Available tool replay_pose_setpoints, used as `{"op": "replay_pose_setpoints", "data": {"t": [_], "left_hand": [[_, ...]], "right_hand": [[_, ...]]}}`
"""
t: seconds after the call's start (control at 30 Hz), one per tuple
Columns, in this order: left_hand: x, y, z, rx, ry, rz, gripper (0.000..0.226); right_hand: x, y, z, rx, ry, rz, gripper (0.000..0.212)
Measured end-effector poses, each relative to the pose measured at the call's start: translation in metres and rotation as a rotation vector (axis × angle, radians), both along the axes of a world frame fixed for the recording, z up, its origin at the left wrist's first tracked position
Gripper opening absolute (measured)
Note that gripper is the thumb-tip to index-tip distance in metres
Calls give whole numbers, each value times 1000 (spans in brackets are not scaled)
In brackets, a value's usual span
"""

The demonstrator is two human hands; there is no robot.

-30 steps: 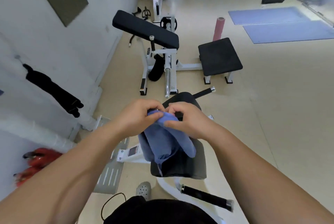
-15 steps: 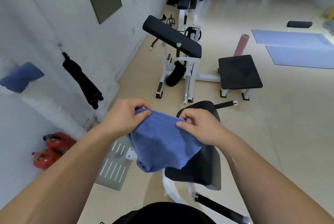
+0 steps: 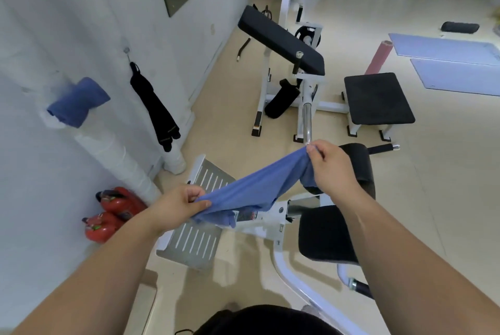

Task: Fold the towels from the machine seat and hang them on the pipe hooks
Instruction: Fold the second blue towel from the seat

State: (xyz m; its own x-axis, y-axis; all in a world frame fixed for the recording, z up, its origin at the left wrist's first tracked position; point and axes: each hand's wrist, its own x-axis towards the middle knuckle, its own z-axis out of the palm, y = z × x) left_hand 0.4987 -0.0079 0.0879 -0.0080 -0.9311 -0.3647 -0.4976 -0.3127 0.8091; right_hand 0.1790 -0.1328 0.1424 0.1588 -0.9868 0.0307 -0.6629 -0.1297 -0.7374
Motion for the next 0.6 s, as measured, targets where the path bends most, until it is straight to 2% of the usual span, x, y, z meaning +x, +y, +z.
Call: {"op": "replay_pose_setpoints", "data": {"t": [0.17,0.27,0.33,0.5,0.53,0.6], "left_hand": [[61,29,-26,-57,42,316,24],[74,33,-26,-127,10,399,20],[64,31,-16,-197,-20,383,16],[13,17,11,-244,46,102,19],[4,14,16,-259,40,55,20],[-10,9,24,-265,65,37,21]], "right_hand": [[25,14,-25,44,-3,-186,22],[38,26,-32,88,21,-238,19],[50,37,-31,99,46,-152,17],[101,72,-16,205,55,343,43],[109,76,-17,226,58,425,43],[119,80,-22,232,62,499,26]]}}
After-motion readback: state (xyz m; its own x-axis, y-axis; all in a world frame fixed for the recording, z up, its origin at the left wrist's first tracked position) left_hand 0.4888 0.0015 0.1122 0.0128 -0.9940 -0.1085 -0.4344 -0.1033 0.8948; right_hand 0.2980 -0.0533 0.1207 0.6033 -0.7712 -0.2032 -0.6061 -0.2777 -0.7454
